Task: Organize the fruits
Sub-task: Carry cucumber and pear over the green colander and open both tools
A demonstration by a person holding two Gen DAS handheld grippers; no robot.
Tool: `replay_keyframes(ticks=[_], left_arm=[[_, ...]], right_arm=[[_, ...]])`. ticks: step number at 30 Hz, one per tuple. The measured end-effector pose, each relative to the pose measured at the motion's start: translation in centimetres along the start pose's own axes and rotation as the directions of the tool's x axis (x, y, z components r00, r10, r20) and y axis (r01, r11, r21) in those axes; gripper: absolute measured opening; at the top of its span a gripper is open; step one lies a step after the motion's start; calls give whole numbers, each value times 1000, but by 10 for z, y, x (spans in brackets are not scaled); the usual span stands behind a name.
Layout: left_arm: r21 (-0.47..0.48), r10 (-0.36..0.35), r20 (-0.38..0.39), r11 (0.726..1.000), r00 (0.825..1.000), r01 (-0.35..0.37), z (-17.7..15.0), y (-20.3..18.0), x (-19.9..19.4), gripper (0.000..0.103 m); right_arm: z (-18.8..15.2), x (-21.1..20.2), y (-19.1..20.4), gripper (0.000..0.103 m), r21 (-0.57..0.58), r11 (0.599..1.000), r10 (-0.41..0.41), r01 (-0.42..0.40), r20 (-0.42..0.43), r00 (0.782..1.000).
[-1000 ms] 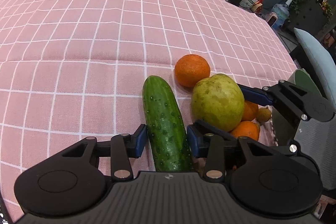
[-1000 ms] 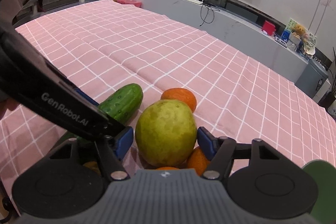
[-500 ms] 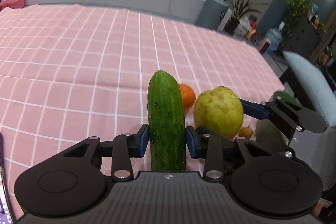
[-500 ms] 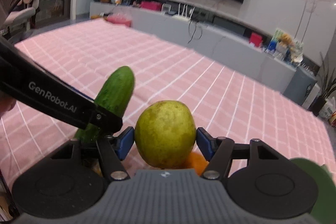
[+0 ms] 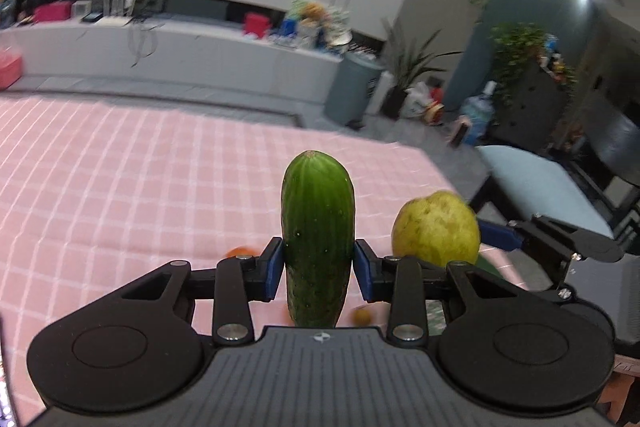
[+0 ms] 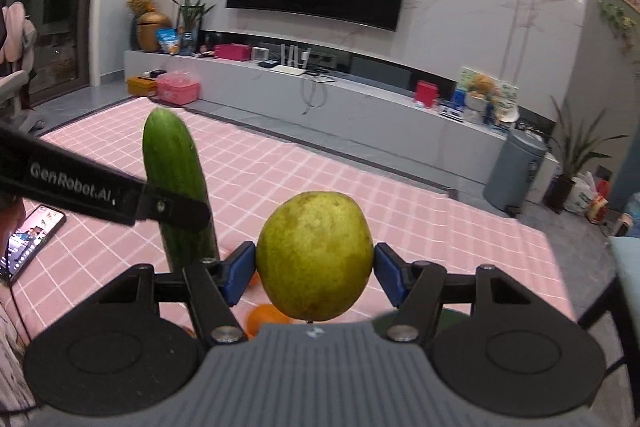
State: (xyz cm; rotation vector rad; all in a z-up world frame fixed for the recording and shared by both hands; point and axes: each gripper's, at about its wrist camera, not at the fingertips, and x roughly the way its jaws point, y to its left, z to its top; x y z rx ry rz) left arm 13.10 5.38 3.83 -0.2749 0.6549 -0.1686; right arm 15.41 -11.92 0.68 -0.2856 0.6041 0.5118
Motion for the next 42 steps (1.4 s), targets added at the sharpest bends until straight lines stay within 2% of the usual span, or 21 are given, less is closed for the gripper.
replay_keyframes(ticks=[6,12,18,23,27,35,42], left_arm=[[47,-119,-25,992,993,120,7,-44,28,41],[71,-196,-149,975,969,209,-2,-75,80,41],[98,-169,-305,973,937,208,-22,-84,130,41],[92,-165,-371,973,914,214,-34,-81,154,41],[79,-174,-378,972,909,219,-36,-89,154,41],[52,-155,-388,981,909,189,-33,-91,172,42],[84,-125,-389,982,913,170,-35,-98,181,44]], right_arm=[[-13,-27,-38,61,-4,998,-57,57,-69,996],[-43,-21,-73,61,-10,996,-88,88,-216,972],[-72,1,-90,61,-3,999,-51,53,-356,933],[-82,17,-92,61,-29,1000,-18,6,-429,903],[-86,29,-90,61,-43,999,-4,-18,-466,885],[-99,37,-90,62,-20,999,12,-26,-502,865],[-99,36,-88,61,-14,1000,12,-22,-505,863]])
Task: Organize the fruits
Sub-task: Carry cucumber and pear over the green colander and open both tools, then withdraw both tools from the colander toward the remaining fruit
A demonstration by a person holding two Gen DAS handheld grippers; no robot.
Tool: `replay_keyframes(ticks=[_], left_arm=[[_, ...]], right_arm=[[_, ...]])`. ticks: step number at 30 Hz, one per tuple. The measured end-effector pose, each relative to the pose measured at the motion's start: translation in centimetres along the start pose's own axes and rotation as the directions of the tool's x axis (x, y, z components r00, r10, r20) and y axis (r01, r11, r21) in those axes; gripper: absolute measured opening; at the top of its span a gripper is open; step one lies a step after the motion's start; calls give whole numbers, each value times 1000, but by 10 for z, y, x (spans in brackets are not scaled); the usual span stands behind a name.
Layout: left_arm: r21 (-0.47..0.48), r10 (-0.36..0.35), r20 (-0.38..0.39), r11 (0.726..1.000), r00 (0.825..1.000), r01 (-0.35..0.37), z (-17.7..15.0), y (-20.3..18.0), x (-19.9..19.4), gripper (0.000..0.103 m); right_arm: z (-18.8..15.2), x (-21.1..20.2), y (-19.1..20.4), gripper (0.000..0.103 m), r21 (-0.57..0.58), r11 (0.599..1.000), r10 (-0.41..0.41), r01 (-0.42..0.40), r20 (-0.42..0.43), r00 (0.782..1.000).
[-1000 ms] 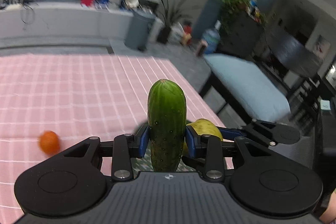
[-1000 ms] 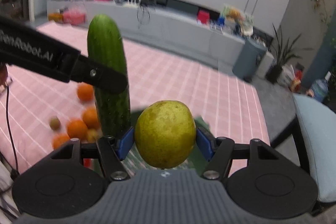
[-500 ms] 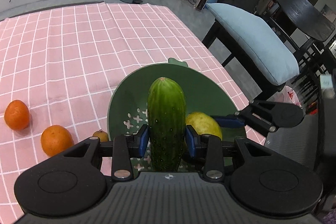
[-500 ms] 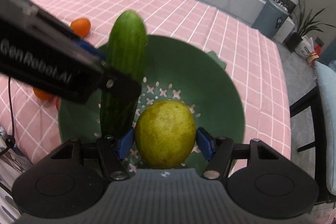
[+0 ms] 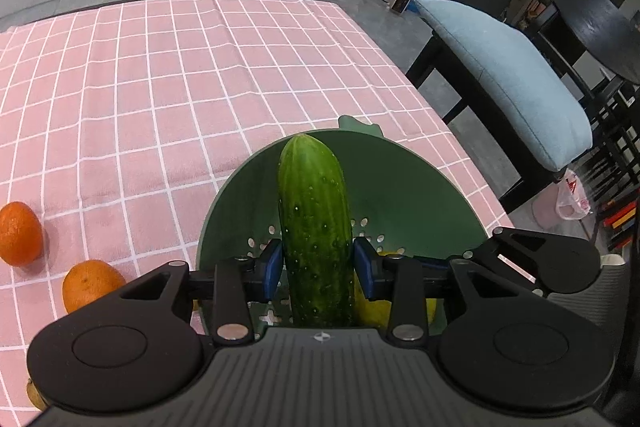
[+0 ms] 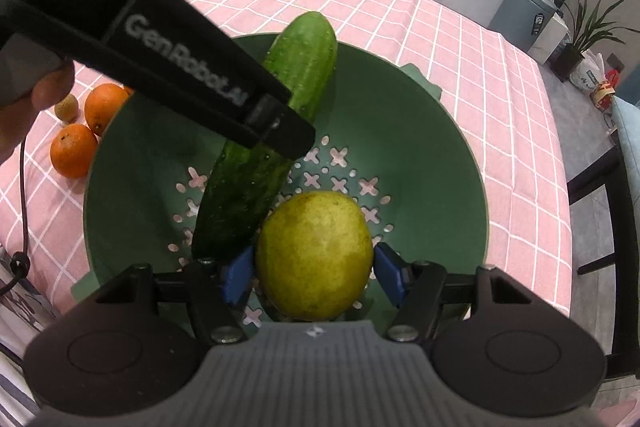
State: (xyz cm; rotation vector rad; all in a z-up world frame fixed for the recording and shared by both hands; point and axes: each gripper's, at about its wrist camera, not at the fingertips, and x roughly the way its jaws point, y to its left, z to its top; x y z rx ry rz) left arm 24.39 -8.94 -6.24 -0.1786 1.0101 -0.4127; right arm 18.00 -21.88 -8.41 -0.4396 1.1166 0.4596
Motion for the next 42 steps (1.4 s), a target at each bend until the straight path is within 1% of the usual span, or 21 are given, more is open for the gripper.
replay_keyframes(ticks=[3,4,5,9,11,14,17,18,20,24,27,29,33,37,39,42], left_arm=[[22,34,-11,999,999,-33,1,-3,1,45],[28,51,-14,998,999,-50,0,-4,2,45],[37,66,-12,997,998,-66,0,-5,1,48],[29,54,-10,998,998,-54,-4,-3,-6,58],[41,46,9,998,999,-47,-6,-5,-15,60],[65,44,40,997,998,-46,-9,-9,-31,62],[82,46,77,995,996,-52,-13,-10,-52,63],[87,47,88,995,995,-55,-13,-11,-58,63],[100,53,113,993,992,-65,-16,-11,-72,63],[123,70,161,988,985,-90,-24,-4,-99,63],[115,72,172,989,982,-93,-30,8,-113,63],[108,78,175,989,981,-98,-36,18,-122,63],[99,75,166,991,983,-93,-49,40,-135,63],[56,70,140,995,988,-79,-63,69,-141,63],[38,75,121,996,990,-80,-70,84,-142,63],[25,66,102,997,993,-69,-77,101,-143,63]], right_arm=[[1,-2,0,65,-3,1000,-14,14,-2,1000],[1,-6,0,74,-8,1000,-26,26,5,1000],[3,-9,1,78,-9,999,-40,40,15,999],[3,-24,5,79,9,998,-58,58,41,997],[1,-32,12,79,9,996,-84,83,53,995],[-2,-41,20,79,20,993,-115,114,72,991],[-5,-53,29,79,56,989,-145,140,102,984],[0,-56,27,79,72,987,-148,141,113,982],[1,-63,25,79,111,986,-140,125,140,980],[6,-75,31,79,191,980,-94,55,199,975],[9,-81,42,79,225,974,-61,4,246,967],[9,-84,52,79,226,974,-40,-24,275,961],[14,-84,82,79,197,979,-12,-52,312,950],[19,-81,109,78,146,987,19,-72,334,942],[21,-76,124,74,102,992,31,-68,334,942],[23,-68,143,68,31,998,36,-48,318,947]])
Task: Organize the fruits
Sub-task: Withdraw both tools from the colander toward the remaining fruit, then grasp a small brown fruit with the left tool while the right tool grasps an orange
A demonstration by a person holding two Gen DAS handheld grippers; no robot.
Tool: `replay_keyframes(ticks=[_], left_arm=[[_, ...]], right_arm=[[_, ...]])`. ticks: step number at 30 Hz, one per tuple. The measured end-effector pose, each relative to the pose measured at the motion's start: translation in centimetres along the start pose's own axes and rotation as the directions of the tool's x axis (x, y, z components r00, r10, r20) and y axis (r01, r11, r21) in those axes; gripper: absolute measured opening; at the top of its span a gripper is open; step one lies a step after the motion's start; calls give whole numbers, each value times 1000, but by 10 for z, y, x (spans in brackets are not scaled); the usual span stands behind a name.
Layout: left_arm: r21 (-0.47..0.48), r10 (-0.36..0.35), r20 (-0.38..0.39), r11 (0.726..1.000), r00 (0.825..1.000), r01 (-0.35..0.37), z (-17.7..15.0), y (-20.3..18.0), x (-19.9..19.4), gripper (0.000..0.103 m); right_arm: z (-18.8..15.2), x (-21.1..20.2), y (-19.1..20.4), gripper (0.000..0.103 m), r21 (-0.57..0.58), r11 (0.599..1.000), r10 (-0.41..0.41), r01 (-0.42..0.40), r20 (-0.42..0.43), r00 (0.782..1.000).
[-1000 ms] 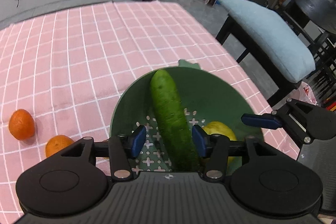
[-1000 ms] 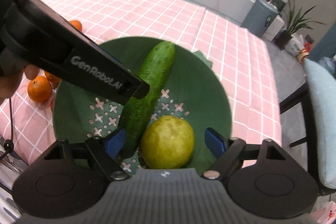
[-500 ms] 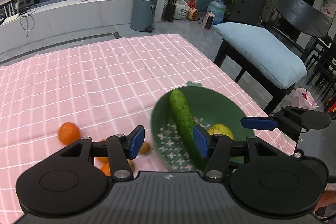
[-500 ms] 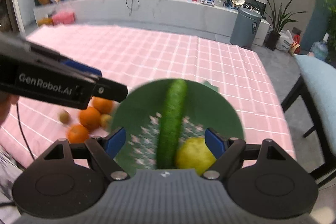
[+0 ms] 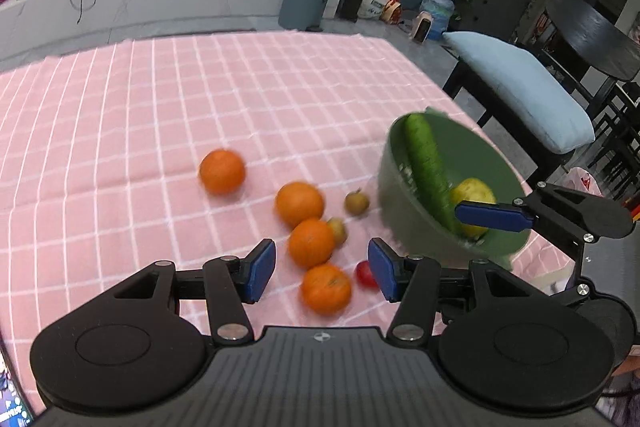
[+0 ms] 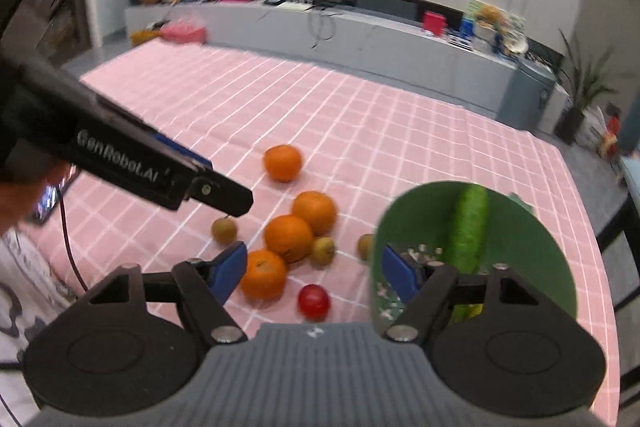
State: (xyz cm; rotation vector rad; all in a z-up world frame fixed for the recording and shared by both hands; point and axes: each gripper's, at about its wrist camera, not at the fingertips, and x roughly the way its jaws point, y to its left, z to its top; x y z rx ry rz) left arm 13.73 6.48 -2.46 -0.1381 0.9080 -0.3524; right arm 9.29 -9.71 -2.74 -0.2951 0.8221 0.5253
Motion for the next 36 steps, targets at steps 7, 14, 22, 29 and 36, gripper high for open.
replay_keyframes(ticks=[7,14,22,29,36], left_arm=[[-1,-25,-29,1000,999,25,-23,21,14,63],[-12,28,-66,1000,997,-29,-32,40,37,59],[-55,41,-84,997,996,-45,-28,47,56,58],[-77,53,-110,995,992,-62,-26,47,70,52],[-82,68,-105,994,992,-77,-25,48,72,31]], right_arm=[[-7,21,25,55,-147,989,23,-29,-38,999],[-7,54,32,53,-122,991,38,-50,-98,994],[-8,76,26,51,-40,997,64,-70,-133,989],[-10,86,22,50,3,996,87,-88,-147,985],[-11,89,22,41,9,996,88,-88,-163,983]])
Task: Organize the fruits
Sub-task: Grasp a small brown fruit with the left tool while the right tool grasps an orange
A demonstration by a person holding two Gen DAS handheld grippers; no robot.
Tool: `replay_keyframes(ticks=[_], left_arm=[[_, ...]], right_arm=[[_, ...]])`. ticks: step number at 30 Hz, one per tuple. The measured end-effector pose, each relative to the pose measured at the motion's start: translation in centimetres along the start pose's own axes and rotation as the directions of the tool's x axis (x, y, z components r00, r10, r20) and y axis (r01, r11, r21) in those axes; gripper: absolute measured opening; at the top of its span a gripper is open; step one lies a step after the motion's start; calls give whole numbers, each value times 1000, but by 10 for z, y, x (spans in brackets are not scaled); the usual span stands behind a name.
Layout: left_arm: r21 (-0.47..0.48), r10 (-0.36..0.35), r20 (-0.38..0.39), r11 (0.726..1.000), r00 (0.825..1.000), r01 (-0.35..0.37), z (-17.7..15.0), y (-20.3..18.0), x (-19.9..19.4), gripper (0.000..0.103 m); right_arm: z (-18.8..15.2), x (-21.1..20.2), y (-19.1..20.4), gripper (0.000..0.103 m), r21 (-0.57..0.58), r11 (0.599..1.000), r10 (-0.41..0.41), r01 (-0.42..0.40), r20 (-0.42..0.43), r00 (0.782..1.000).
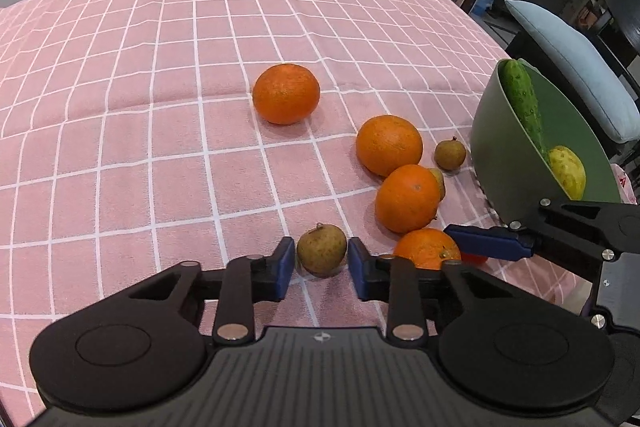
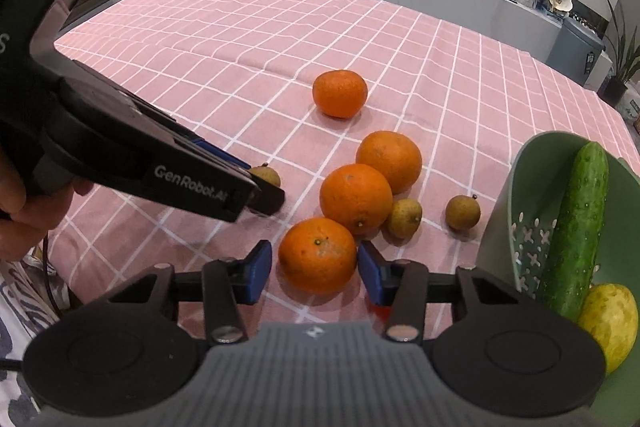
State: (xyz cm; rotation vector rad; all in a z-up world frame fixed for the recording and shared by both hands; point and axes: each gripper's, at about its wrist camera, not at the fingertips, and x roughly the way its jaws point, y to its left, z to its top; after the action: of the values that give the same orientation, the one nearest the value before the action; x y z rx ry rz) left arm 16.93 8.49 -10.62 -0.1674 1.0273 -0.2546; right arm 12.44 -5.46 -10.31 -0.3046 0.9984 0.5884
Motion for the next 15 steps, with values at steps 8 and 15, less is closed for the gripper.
replay_keyframes(ticks=[8,15], left_arm=[[-2,17,28,1000,999,-16,-4,-3,-7,30],[-12,24,90,1000,996,-23,-11,-9,-33,30]], right_arm=[[-1,-3,0,40,7,1000,1,-1,-1,1000],[-1,-22,3,39,2,1000,6,-6,39,999]])
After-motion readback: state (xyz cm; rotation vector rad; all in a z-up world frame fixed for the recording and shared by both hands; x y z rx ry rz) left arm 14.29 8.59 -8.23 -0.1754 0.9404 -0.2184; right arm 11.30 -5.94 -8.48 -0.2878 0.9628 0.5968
